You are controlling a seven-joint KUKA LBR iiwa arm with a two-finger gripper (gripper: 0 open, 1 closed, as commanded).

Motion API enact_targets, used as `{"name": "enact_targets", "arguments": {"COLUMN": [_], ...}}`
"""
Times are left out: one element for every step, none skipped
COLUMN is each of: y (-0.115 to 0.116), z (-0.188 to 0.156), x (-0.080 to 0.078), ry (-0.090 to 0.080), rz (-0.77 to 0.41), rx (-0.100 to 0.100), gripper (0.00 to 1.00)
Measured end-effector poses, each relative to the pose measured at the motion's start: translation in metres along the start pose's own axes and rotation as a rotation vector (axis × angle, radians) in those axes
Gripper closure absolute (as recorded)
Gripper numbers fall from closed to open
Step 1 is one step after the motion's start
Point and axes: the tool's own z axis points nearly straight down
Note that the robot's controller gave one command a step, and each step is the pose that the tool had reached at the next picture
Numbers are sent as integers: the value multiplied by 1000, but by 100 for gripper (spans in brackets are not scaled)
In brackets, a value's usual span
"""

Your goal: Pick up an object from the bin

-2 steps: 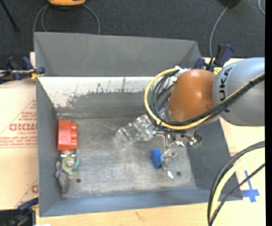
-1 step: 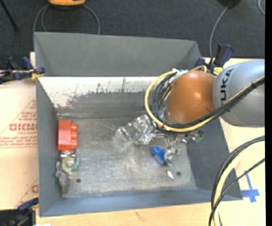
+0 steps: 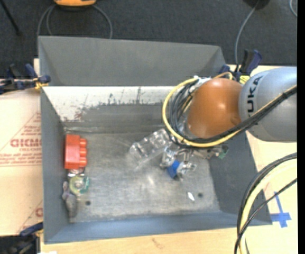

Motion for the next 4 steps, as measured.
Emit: {"name": "enact_targets", "arguments": {"y": [-2,17,16,-28], "z": [-163,-74,-76,-64], "x": [-21,-9,-10,-39], "ry": [4,10,7,6], "rz": [-307,-91,-89,159], "rx": [-5,-17,-13,-9], "gripper": [100,100,0,0]}}
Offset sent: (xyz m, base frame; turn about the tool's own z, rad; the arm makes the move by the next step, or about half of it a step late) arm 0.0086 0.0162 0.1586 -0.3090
